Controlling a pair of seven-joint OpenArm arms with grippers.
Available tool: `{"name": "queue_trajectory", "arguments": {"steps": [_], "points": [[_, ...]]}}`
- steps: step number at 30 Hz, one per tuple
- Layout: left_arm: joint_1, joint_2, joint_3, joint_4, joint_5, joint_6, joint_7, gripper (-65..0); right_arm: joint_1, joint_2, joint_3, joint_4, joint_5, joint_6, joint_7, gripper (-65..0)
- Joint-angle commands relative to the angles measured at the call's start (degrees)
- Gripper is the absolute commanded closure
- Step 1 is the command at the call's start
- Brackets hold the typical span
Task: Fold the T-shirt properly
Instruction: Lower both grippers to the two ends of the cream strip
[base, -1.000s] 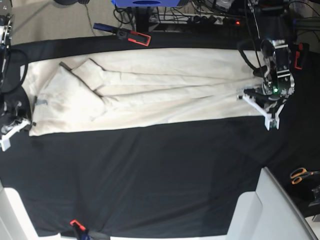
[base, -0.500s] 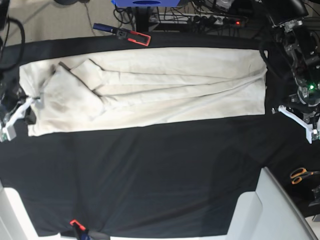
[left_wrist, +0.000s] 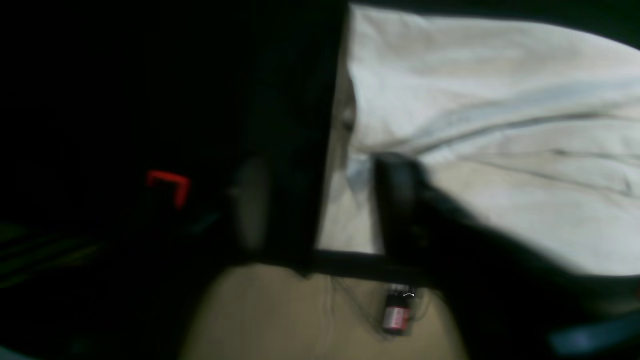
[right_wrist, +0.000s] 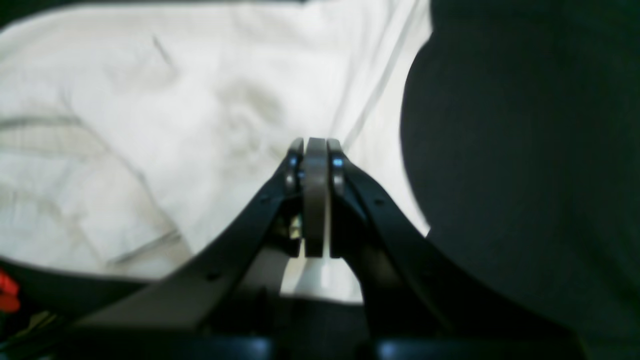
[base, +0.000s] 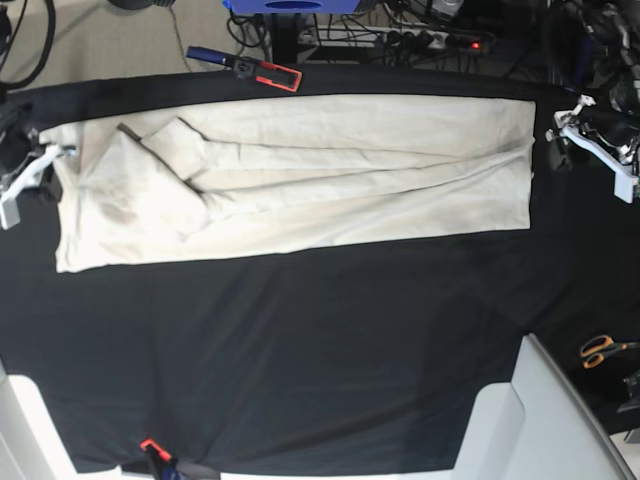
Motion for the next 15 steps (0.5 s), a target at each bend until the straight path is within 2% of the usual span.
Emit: {"name": "queue_trajectory", "arguments": {"steps": [1, 4, 6, 10, 11, 13, 15], "points": [[0.1, -1.7, -1.2, -0.8, -2.6, 0.0, -1.0, -47.6, 0.0, 1.1, 0.4, 1.0, 0.6, 0.3, 1.2, -0.2], [-0.5, -3.1, -2.1, -6.6, -7.6, -1.1, -1.0, -59.1, -1.1, 1.1, 0.4, 1.0, 0.6, 0.3, 1.2, -0.2], [-1.6, -3.7, -2.4, -10.6, -8.6, -4.7, -1.1, -63.0, -1.8, 1.1, 0.4, 1.0, 0.6, 0.4, 1.2, -0.2], [-5.3, -3.4, -2.2, -17.7, -8.3, -13.9, -1.1, -63.4, -2.1, 1.1, 0.4, 1.0, 0.6, 0.4, 1.2, -0.2], [-6.1, -3.4, -2.2, -19.0, -8.3, -15.1, -1.1, -63.4, -2.2, 1.1, 0.4, 1.0, 0.6, 0.4, 1.2, -0.2], [-7.5, -3.4, -2.2, -21.0, -8.2, -15.1, -1.4, -63.4, -2.2, 1.1, 0.4, 1.0, 0.6, 0.4, 1.2, -0.2], [-7.8, -3.4, -1.9, -22.2, -8.2, -15.1, -4.3, -63.2, -2.2, 1.2, 0.4, 1.0, 0.6, 0.4, 1.2, -0.2]]}}
